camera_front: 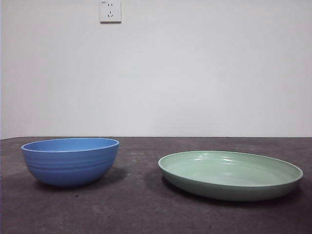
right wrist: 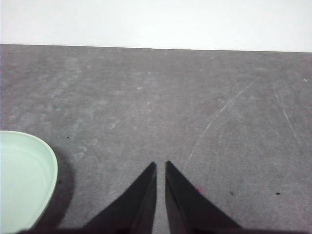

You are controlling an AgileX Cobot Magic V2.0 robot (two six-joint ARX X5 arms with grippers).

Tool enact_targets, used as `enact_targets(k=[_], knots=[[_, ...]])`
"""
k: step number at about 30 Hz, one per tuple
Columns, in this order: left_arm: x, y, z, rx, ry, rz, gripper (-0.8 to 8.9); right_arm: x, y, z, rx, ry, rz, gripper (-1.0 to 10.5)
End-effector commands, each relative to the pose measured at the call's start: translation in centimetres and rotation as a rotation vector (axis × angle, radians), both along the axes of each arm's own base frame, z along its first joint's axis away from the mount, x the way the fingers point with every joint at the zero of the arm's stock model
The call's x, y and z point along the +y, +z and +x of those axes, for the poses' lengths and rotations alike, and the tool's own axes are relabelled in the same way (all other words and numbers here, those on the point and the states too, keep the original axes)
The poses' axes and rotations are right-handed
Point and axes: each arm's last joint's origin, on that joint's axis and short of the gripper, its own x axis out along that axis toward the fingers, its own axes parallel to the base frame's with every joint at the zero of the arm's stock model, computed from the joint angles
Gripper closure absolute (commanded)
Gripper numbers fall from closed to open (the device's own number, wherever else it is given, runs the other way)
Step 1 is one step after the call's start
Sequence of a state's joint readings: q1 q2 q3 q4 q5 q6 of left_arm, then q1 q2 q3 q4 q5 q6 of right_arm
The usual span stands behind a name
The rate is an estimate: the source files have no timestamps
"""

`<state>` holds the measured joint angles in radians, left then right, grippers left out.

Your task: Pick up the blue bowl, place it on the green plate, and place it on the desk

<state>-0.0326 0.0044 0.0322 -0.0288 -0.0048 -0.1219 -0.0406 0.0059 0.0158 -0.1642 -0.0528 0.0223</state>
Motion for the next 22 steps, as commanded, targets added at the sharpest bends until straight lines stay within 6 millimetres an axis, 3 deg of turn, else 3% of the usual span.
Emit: enact_targets(k=[1, 6, 10, 17, 22], knots=[[0.0, -0.5, 0.1, -0.004, 0.005, -0.003, 7.89, 0.0, 0.0, 0.0, -0.011, 0.003, 0.001, 9.2], [0.0, -0.3, 0.1, -0.007, 0.005, -0.015, 7.9, 0.1, 0.4, 0.1, -0.049, 0.012, 0.076, 9.2], [0.0, 1.3, -0.3, -0.04, -0.001, -0.062, 7.96, 0.0, 1.5, -0.1, -0.102, 0.003, 0.098, 9.2], [0.0, 5.9, -1.1, -0.068, -0.011, -0.114, 7.96, 0.1, 5.1, -0.4, -0.15, 0.017, 0.242, 9.2], [0.0, 10.1, -1.0, -0.063, -0.012, -0.133, 7.96, 0.4, 8.5, 0.0, -0.114, 0.132, 0.28, 9.2]])
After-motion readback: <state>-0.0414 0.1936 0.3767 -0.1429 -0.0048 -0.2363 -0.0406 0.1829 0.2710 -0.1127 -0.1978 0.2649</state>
